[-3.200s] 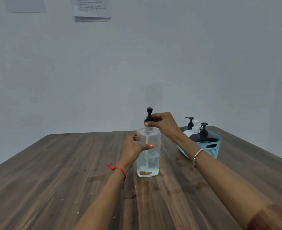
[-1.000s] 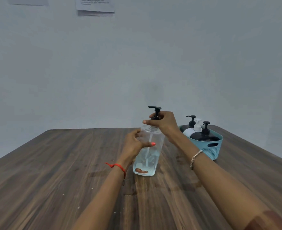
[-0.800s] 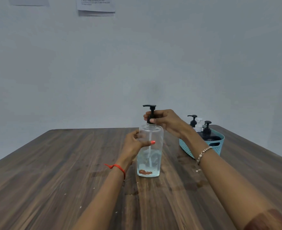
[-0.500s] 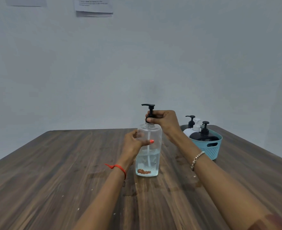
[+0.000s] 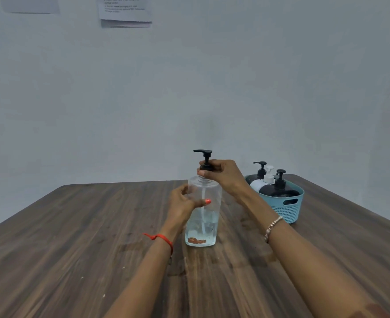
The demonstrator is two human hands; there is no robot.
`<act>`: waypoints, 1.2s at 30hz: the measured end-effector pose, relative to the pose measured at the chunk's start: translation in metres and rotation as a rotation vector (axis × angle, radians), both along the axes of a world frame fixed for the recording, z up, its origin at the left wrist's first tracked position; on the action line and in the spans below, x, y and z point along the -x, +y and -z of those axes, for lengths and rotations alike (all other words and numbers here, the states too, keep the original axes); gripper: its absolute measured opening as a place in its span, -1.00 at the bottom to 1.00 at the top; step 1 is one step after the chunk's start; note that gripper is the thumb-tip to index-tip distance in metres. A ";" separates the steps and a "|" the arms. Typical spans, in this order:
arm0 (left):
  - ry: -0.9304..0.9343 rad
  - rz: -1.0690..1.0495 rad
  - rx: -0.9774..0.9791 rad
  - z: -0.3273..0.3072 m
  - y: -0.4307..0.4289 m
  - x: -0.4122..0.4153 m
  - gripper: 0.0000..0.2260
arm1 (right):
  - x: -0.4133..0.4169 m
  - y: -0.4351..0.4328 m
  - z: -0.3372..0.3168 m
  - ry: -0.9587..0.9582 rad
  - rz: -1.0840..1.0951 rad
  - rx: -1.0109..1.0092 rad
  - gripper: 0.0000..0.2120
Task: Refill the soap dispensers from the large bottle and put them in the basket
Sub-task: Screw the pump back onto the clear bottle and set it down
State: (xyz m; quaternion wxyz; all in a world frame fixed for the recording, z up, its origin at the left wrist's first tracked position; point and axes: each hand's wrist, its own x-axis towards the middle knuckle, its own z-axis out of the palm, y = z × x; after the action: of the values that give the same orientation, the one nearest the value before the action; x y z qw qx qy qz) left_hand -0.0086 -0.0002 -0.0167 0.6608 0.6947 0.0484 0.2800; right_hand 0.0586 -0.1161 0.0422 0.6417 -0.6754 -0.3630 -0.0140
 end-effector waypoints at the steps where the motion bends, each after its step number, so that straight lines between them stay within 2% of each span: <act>1: -0.004 -0.010 -0.002 0.000 0.000 -0.001 -0.55 | 0.001 0.002 0.001 -0.003 0.025 -0.041 -0.71; 5: -0.031 -0.047 -0.013 0.003 -0.004 -0.005 -0.67 | 0.009 0.014 0.008 -0.042 0.150 -0.151 -0.76; 10: -0.039 -0.112 -0.005 0.007 -0.006 -0.013 -0.66 | 0.013 0.019 0.011 -0.155 0.228 -0.081 -0.83; 12: -0.033 -0.145 -0.011 0.007 -0.005 -0.015 -0.64 | 0.008 0.014 0.012 -0.146 0.229 -0.018 -0.68; 15: -0.033 -0.156 0.004 0.004 0.000 -0.021 -0.68 | -0.005 0.005 0.027 -0.002 0.229 0.141 -0.33; 16: -0.041 -0.144 0.014 0.003 0.002 -0.023 -0.70 | -0.008 0.003 0.034 0.048 0.207 0.195 -0.33; 19: -0.057 -0.116 -0.001 0.003 0.006 -0.033 -0.73 | -0.018 0.000 0.049 0.142 0.077 0.242 -0.72; 21: -0.067 -0.067 -0.036 0.005 0.006 -0.041 -0.70 | -0.027 0.000 0.049 0.132 0.074 0.215 -0.79; 23: -0.072 0.010 -0.073 -0.001 0.009 -0.053 -0.65 | -0.038 0.000 0.040 0.126 0.090 0.200 -0.75; 26: -0.064 0.118 -0.165 -0.023 0.016 -0.079 -0.72 | -0.063 -0.002 0.015 0.188 0.124 0.217 -0.57; 29: -0.082 0.169 -0.258 -0.046 0.021 -0.115 -0.68 | -0.096 -0.003 -0.013 0.209 0.151 0.234 -0.45; 32: -0.124 0.144 -0.278 -0.059 0.023 -0.160 -0.65 | -0.136 -0.003 -0.037 0.173 0.189 0.234 -0.43; 34: -0.101 0.111 -0.256 -0.064 0.022 -0.194 -0.48 | -0.163 -0.003 -0.049 0.127 0.233 0.287 -0.44; 36: -0.084 0.092 -0.246 -0.065 0.020 -0.226 -0.43 | -0.191 -0.003 -0.057 0.078 0.310 0.386 -0.47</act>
State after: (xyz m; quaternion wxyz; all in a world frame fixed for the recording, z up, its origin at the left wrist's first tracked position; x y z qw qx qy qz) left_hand 0.2177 0.0194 0.0480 0.5840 0.7598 -0.0458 0.2820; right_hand 0.2501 -0.1188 0.0991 0.5044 -0.8332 -0.2259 -0.0168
